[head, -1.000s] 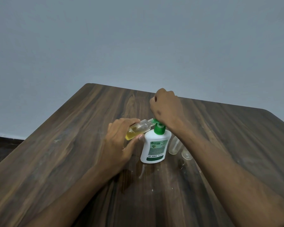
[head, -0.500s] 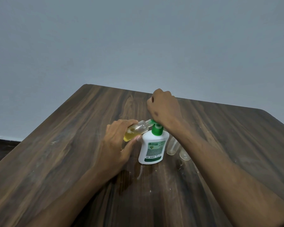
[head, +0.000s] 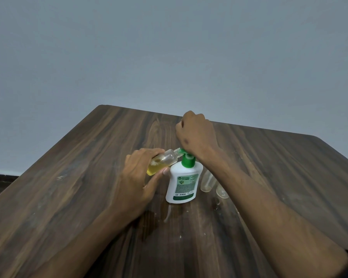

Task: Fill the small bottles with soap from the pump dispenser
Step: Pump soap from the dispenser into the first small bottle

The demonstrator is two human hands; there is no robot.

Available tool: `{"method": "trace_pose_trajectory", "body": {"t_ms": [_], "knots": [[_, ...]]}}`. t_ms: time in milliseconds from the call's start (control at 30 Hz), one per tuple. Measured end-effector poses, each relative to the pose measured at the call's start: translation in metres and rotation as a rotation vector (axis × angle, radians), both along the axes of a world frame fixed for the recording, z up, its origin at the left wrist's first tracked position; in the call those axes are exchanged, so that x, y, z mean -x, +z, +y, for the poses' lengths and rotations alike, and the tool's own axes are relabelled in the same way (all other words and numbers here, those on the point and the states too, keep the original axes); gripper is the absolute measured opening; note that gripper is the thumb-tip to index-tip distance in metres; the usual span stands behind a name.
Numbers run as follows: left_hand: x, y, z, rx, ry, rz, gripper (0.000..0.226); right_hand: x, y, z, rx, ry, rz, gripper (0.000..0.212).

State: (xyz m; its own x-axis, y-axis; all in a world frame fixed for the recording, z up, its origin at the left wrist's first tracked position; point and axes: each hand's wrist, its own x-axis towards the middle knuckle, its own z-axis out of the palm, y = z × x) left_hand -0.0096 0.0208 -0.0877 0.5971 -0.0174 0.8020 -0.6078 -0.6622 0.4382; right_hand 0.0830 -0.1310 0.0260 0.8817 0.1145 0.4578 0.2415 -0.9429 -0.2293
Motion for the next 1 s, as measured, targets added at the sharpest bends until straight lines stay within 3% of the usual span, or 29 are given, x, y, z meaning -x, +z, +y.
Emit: {"method": "trace_pose_trajectory", "body": {"t_ms": [1000], "knots": [[0.0043, 0.0053, 0.0006, -0.025, -0.009, 0.027, 0.033, 0.0045, 0.0024, 0.0006, -0.040, -0.001, 0.047, 0.034]]}}
